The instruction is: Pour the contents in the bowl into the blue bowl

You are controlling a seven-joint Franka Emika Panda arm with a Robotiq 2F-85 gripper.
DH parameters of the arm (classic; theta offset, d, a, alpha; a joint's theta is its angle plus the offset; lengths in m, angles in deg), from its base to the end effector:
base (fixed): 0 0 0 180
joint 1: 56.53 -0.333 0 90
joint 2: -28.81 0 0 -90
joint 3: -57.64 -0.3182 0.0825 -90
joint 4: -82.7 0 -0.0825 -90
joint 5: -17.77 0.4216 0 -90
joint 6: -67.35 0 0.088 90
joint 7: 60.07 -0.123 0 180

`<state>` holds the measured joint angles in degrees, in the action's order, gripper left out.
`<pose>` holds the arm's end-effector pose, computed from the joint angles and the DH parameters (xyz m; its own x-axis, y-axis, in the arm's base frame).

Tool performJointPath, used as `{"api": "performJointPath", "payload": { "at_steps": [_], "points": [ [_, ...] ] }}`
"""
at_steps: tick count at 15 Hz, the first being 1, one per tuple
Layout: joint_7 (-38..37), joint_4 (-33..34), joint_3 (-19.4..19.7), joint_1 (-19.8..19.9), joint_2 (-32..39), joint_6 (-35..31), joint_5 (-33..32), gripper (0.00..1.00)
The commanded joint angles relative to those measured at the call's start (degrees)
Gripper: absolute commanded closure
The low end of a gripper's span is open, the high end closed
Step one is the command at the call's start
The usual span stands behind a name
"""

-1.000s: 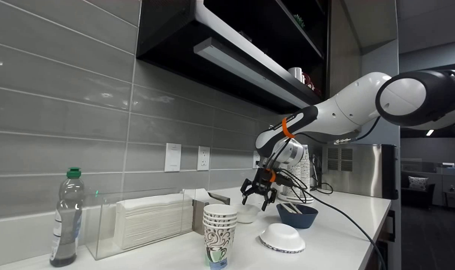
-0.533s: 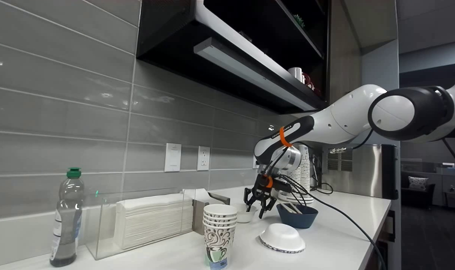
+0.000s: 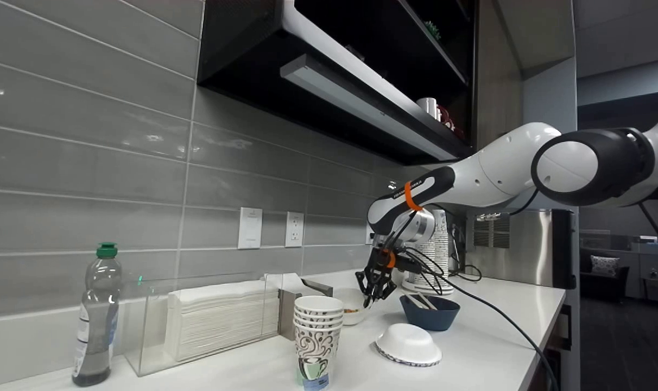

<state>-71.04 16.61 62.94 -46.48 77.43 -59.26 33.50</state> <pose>0.8022 -0.1843 0.2805 0.8260 -0.5402 0.1610 -0.5052 -0.8361 -0.2138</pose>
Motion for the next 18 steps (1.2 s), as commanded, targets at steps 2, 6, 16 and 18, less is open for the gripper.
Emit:
{"api": "performJointPath", "payload": {
  "at_steps": [2, 6, 16, 18],
  "points": [
    [15.45, -3.26, -3.73, 4.04, -4.95, 3.04, -1.48, 0.99],
    [29.42, -8.58, -6.34, 8.76, -10.49, 4.61, 0.29, 0.99],
    [26.78, -27.36, -1.22, 12.56, -27.42, -10.58, 2.41, 0.99],
    [25.64, -31.62, 1.16, 10.02, -30.32, -18.28, -1.09, 0.99]
  ]
}}
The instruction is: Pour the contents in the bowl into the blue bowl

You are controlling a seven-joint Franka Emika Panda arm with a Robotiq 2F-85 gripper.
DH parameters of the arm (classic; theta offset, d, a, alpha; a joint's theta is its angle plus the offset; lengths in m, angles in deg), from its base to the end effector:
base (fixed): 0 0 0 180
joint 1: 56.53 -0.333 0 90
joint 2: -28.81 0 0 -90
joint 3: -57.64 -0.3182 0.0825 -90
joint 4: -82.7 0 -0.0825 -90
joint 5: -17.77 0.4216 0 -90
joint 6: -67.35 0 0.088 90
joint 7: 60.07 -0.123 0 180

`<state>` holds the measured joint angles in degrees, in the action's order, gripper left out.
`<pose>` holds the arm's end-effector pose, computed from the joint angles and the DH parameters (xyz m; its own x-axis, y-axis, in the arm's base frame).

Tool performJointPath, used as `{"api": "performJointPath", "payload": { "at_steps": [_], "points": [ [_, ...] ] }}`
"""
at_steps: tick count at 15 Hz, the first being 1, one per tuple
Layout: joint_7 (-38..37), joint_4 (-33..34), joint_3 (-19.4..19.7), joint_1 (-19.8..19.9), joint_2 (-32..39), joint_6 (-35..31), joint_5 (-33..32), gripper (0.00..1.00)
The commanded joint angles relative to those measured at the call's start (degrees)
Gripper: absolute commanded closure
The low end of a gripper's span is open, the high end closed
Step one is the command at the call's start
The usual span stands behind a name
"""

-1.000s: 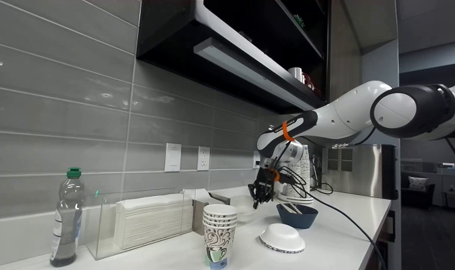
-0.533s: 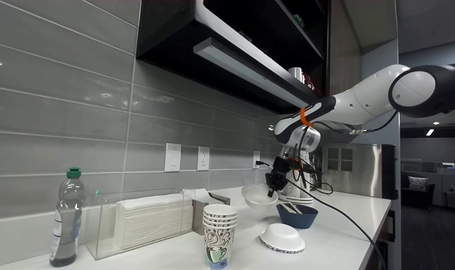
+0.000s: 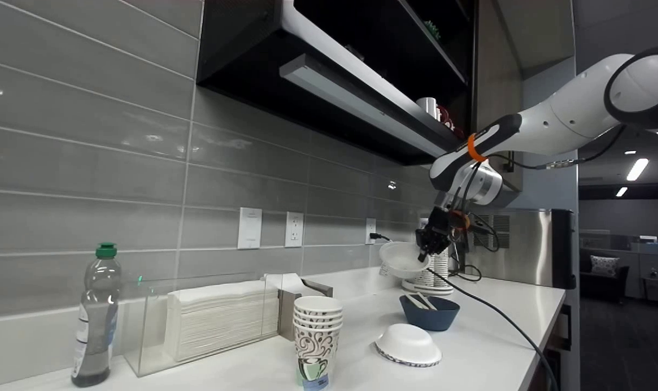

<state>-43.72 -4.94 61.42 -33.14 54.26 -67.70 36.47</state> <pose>0.6825 -0.3333 0.4158 0.8403 -0.3568 0.4081 -0.3191 -0.9342 -0.1597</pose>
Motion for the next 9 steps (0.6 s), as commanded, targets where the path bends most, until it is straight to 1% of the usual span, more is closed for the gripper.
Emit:
{"api": "performJointPath", "payload": {
  "at_steps": [1, 2, 4, 5, 8, 9],
  "points": [
    [-2.4, -12.4, 3.64, -4.43, -8.4, -13.93, -6.38, 0.99],
    [-4.03, -14.6, 5.1, -5.95, -9.61, -16.89, -10.1, 0.99],
    [-9.68, -18.61, 9.18, -9.5, -11.37, -20.98, -20.2, 0.99],
    [-12.93, -19.98, 13.34, -12.89, -11.46, -22.24, -24.85, 0.99],
    [-25.4, -19.69, 26.2, -22.69, -8.4, -23.48, -38.97, 0.99],
    [-29.66, -19.43, 29.02, -25.01, -7.35, -23.56, -43.64, 0.99]
  ]
}}
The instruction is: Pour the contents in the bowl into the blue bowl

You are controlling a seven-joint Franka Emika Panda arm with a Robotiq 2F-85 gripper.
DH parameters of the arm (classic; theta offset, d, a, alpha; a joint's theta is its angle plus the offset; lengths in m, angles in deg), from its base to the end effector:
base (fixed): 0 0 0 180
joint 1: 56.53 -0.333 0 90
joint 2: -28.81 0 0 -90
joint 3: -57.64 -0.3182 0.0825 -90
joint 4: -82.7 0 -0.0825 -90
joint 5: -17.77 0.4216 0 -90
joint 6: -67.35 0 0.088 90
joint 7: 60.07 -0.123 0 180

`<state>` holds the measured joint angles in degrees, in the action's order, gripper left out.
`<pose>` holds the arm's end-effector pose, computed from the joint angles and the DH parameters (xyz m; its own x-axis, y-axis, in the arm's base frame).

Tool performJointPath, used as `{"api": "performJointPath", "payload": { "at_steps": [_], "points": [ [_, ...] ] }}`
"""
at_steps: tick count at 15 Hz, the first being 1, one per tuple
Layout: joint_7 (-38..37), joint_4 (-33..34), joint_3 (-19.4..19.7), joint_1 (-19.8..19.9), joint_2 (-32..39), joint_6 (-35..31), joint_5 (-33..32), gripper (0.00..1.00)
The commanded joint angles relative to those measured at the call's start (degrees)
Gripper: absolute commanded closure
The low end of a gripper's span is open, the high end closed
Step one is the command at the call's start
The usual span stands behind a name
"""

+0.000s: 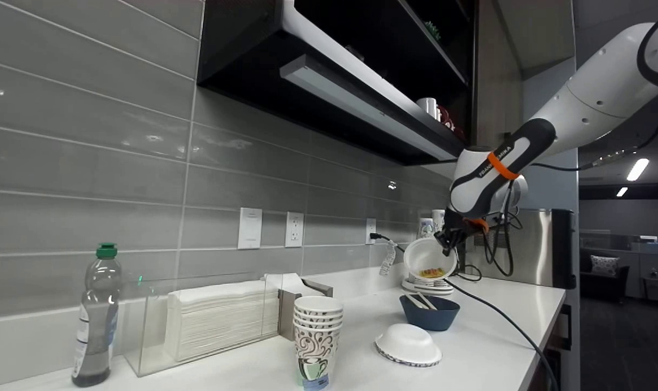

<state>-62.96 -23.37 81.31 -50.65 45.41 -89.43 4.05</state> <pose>0.6304 -0.3247 0.4180 0.8191 -0.1827 0.5438 -0.3853 -0.8775 0.2856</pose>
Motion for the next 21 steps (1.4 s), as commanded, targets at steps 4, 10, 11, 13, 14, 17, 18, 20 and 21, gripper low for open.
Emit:
{"api": "performJointPath", "payload": {
  "at_steps": [4, 10, 11, 13, 14, 17, 18, 20, 21],
  "points": [
    [-21.65, -0.62, 15.39, -15.06, 3.69, -1.74, -27.75, 0.99],
    [-31.73, 2.7, 22.21, -24.67, 9.38, 2.55, -48.1, 0.99],
    [-34.09, 3.61, 17.9, -21.53, 8.68, 5.26, -53.71, 0.99],
    [-36.19, 4.28, 14.97, -21.05, 8.38, 11.28, -61.25, 0.99],
    [-37.34, 4.43, 12.78, -20.3, 7.98, 14.9, -65.06, 0.99],
    [-36.62, 4.12, 3.55, -15.74, 6.67, 23.66, -71.52, 0.99],
    [-33.21, 3.72, -1.05, -12.12, 5.48, 24.92, -65.17, 0.99],
    [-31.32, 3.9, -6.49, -6.66, 3.91, 25.01, -57.91, 0.99],
    [-28.96, 3.01, -8.24, -4.33, 1.98, 23.85, -54.83, 0.99]
  ]
}}
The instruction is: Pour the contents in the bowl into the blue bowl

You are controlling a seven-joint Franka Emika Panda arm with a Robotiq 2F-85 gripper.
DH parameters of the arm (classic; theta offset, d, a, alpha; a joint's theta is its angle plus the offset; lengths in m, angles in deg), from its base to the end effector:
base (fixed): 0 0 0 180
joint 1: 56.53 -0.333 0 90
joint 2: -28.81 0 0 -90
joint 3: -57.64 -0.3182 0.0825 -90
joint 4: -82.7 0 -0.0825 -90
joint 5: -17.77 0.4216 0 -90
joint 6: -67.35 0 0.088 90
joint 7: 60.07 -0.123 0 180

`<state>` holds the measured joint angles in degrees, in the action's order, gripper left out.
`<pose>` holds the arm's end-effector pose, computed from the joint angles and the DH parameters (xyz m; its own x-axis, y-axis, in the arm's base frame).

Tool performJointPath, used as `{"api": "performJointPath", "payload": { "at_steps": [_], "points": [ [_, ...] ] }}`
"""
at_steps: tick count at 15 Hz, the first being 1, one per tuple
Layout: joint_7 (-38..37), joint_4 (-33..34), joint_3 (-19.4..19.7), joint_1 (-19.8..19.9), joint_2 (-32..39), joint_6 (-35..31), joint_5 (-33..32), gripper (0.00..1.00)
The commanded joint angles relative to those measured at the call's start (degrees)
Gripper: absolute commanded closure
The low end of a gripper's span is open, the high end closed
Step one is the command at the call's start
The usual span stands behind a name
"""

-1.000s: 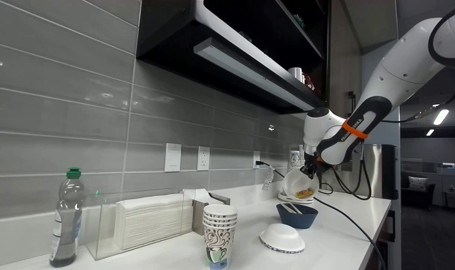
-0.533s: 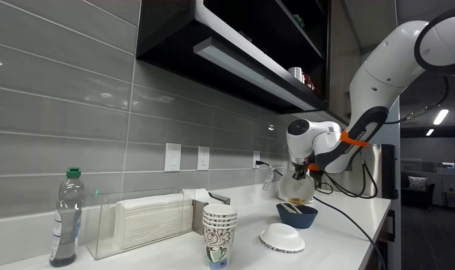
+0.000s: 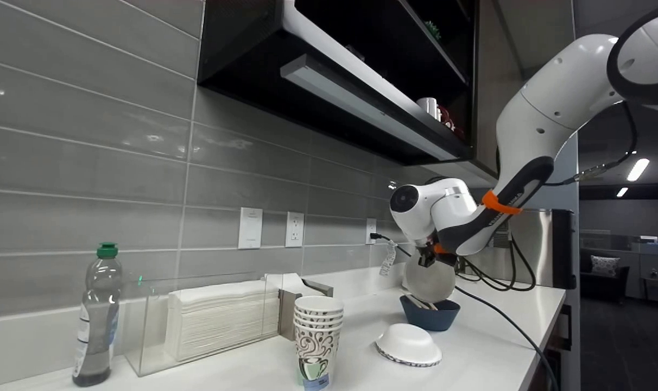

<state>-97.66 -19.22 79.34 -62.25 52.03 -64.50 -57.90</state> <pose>0.6799 -0.2050 0.3490 0.9621 0.1637 0.2182 -0.1241 -0.4498 0.8845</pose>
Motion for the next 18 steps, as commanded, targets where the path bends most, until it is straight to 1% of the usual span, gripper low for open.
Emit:
{"api": "performJointPath", "payload": {
  "at_steps": [1, 4, 6, 7, 10, 14, 18],
  "points": [
    [7.74, -1.93, -7.52, 9.27, -6.3, -1.83, 10.35, 0.99],
    [13.57, -4.89, -8.76, 14.41, -12.16, -4.01, 20.29, 0.99],
    [17.68, -5.9, -9.01, 16.26, -14.71, -4.36, 28.03, 0.99],
    [18.94, -6.49, -9.29, 16.41, -15.28, -4.36, 31.67, 0.99],
    [20.43, -9.28, -10.89, 14.96, -17.31, -3.92, 41.79, 0.99],
    [21.58, -13.42, -14.72, 12.15, -18.25, -5.87, 55.11, 0.99],
    [28.32, -15.13, -18.23, 10.78, -16.92, -9.49, 71.03, 0.99]
  ]
}}
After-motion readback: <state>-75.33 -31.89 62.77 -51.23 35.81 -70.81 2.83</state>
